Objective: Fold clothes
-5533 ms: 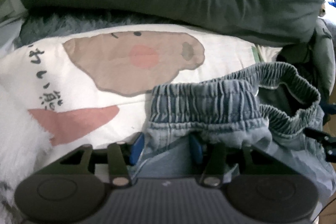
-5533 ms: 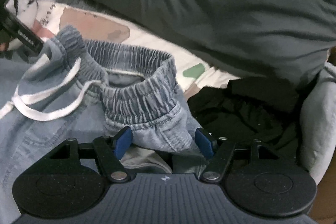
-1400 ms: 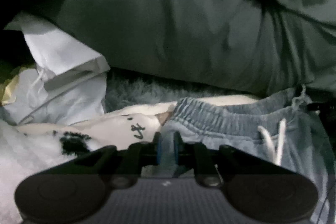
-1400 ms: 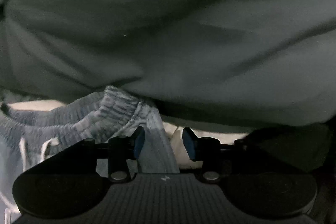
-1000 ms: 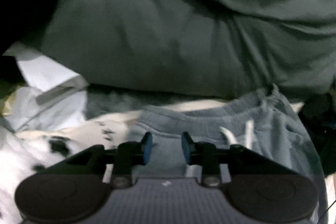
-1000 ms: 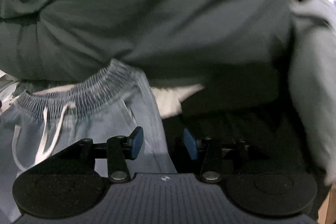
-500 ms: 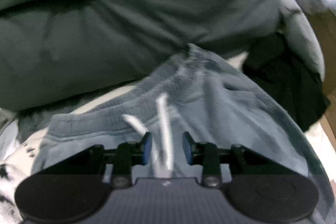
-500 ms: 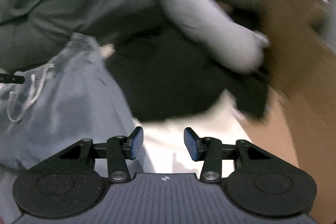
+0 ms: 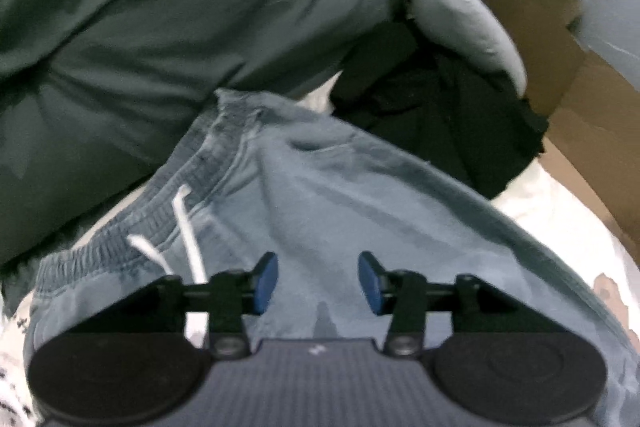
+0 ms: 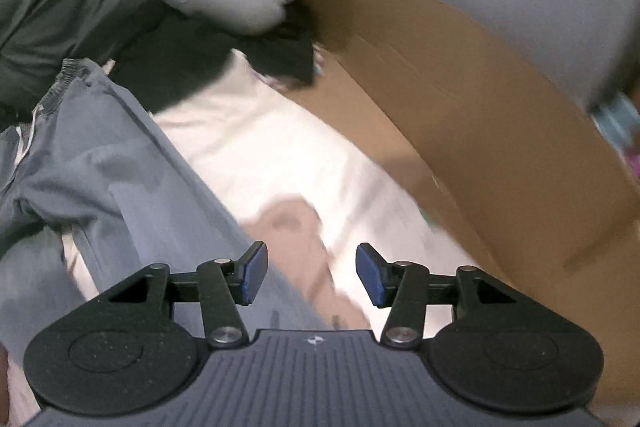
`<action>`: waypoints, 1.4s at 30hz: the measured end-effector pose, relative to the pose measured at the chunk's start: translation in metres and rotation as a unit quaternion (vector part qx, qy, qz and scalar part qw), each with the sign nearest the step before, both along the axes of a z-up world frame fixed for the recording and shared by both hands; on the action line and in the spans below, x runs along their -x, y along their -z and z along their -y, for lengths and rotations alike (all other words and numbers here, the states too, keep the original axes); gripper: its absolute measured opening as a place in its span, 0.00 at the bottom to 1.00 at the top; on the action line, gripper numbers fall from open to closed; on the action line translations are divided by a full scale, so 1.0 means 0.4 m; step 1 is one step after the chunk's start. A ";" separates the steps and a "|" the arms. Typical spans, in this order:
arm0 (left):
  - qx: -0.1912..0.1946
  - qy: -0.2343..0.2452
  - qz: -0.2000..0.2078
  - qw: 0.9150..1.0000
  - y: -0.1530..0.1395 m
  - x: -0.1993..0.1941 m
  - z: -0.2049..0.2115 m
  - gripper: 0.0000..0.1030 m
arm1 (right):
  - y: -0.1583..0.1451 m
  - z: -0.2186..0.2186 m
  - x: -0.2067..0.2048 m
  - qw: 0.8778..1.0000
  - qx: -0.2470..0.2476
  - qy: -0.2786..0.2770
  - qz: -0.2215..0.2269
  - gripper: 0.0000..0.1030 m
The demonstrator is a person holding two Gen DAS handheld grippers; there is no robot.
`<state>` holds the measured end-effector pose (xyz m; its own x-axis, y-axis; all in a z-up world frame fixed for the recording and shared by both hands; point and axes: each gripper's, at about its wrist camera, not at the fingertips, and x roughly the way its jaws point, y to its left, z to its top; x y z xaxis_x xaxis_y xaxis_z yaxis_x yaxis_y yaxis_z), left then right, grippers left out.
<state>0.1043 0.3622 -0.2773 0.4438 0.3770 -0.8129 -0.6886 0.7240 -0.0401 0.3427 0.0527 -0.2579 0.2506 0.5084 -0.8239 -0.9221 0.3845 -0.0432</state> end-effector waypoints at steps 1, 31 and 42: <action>0.000 0.004 -0.001 1.000 -0.004 -0.008 0.005 0.52 | 0.012 0.039 -0.002 1.000 0.001 0.013 0.002 0.54; 0.025 0.104 -0.019 0.994 0.010 -0.357 0.046 0.59 | 0.286 0.540 -0.154 0.960 0.049 0.275 -0.016 0.55; 0.091 0.055 -0.022 0.994 0.096 -0.434 -0.001 0.62 | 0.356 0.512 -0.172 0.956 0.066 0.282 -0.052 0.56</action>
<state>0.2777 0.3627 -0.3158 0.4362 0.1727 -0.8831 -0.6098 0.7784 -0.1490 0.4114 -0.1522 -0.4002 0.3674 0.2060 -0.9070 -0.5724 0.8187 -0.0459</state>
